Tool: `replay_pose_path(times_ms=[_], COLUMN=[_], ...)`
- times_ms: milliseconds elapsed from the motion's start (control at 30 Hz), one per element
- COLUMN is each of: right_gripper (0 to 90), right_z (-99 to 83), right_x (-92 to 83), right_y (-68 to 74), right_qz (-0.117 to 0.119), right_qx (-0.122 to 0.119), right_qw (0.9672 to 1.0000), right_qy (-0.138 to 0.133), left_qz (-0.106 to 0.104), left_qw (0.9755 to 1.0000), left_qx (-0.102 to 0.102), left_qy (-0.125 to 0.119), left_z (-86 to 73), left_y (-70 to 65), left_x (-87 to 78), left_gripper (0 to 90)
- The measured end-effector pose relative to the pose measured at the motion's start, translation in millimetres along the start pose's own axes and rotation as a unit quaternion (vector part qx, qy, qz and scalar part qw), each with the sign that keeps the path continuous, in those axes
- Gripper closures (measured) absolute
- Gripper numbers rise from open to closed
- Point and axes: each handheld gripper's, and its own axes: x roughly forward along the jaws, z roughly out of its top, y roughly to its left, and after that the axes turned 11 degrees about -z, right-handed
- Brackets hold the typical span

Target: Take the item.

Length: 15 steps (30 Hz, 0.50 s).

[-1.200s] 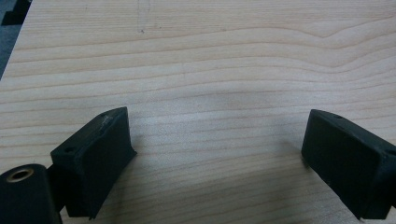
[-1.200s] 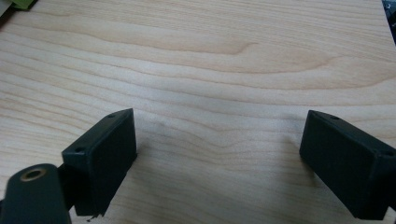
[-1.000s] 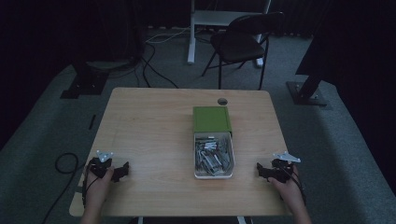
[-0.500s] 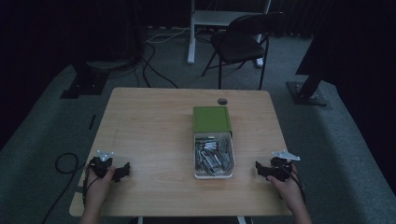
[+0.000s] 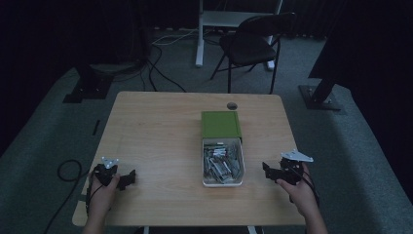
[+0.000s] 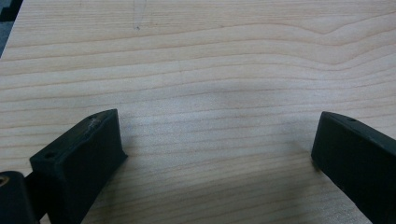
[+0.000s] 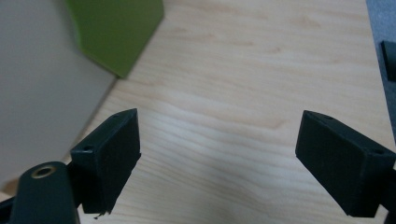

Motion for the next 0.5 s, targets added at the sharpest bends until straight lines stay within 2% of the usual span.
replay_pose_path(times_ms=[233, 500], right_gripper=[14.4, 14.5], right_z=[17.2, 32.3], right_x=[-14.5, -34.0], right_y=[6.6, 22.4], right_qz=[0.015, 0.039], right_qx=[0.0, -0.024], right_qw=[0.9996, 0.9975], right_qy=[-0.026, -0.054], left_qz=[0.0, 0.0], left_qw=[1.0, 1.0], left_qx=[0.0, 0.0], left_qy=[0.0, 0.0], left_z=[0.0, 0.0], left_y=[0.0, 0.0], left_x=[0.0, 0.0], left_gripper=[2.6, 2.6])
